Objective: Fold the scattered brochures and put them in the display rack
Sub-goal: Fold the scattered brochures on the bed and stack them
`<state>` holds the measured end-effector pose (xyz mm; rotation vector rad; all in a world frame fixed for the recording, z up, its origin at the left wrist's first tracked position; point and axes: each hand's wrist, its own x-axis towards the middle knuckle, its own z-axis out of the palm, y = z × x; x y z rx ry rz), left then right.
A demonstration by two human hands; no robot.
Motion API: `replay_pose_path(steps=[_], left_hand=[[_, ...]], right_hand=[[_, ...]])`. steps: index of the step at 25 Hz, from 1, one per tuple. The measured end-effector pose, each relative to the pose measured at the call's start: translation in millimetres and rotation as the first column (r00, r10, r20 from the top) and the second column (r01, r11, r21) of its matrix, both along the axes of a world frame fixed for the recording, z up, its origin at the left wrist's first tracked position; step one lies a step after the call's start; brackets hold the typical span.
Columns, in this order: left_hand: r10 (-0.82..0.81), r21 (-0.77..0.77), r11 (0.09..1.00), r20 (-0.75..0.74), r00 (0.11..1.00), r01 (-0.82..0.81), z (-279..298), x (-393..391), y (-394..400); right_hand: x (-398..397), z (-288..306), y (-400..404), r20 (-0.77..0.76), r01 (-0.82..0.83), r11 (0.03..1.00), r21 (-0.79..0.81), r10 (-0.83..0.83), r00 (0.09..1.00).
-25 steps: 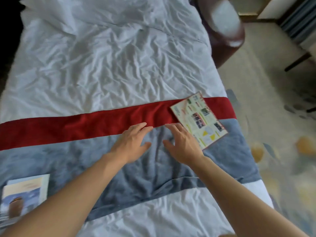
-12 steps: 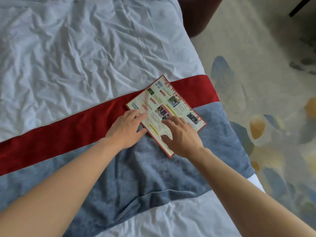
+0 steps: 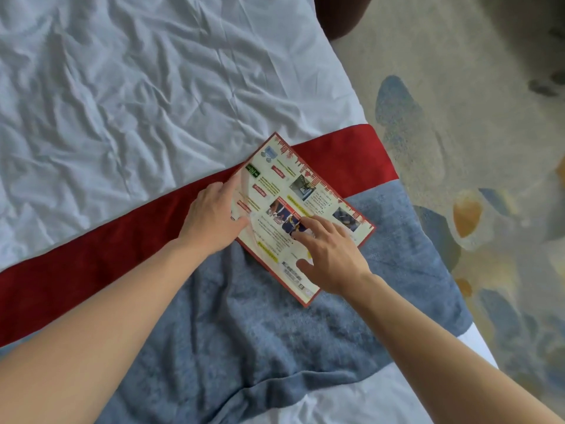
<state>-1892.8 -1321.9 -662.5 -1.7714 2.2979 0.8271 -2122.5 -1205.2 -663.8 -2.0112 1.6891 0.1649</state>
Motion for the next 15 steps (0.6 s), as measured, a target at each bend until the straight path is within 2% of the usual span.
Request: replay_pose_path(steps=[3, 5, 6, 9, 10, 12, 13, 15], left_hand=[[0.135, -0.066, 0.986, -0.211, 0.968, -0.152, 6.1, -3.3, -2.0], [0.088, -0.089, 0.989, -0.253, 0.964, -0.114, 14.6, -8.4, -2.8], [0.050, -0.053, 0.996, -0.266, 0.963, -0.066, 18.0, -11.3, -1.9], [0.058, 0.274, 0.961, -0.356, 0.933, 0.045, 20.5, -23.6, 5.4], [0.082, 0.333, 0.942, -0.336, 0.938, 0.036, 15.9, -27.6, 8.2], [0.034, 0.284, 0.959, -0.173, 0.984, 0.016, 4.5, -34.6, 13.3], [0.003, 0.233, 0.972, -0.081, 0.997, 0.016, 2.1, -39.0, 17.0], [0.027, 0.212, 0.977, -0.011, 1.000, -0.024, -3.1, -48.2, 22.8]], right_hand=[[1.2, -4.3, -1.0, 0.026, 0.037, 0.999, 0.026, -0.038, 0.999], [2.0, -3.8, -2.5, 0.050, 0.065, 0.997, 0.031, -0.066, 0.997], [2.5, -2.6, -3.5, 0.063, 0.082, 0.996, 0.029, -0.084, 0.995], [3.1, 1.8, -6.5, 0.122, 0.153, 0.988, -0.011, -0.150, 0.981], [2.2, 2.4, -7.1, 0.138, 0.193, 0.979, -0.057, -0.184, 0.973], [-1.7, 2.8, -7.5, 0.199, 0.366, 0.918, -0.153, -0.334, 0.921], [-5.2, 3.5, -7.9, 0.243, 0.487, 0.856, -0.172, -0.442, 0.863], [-12.8, 4.4, -10.1, 0.312, 0.684, 0.714, -0.149, -0.623, 0.718]])
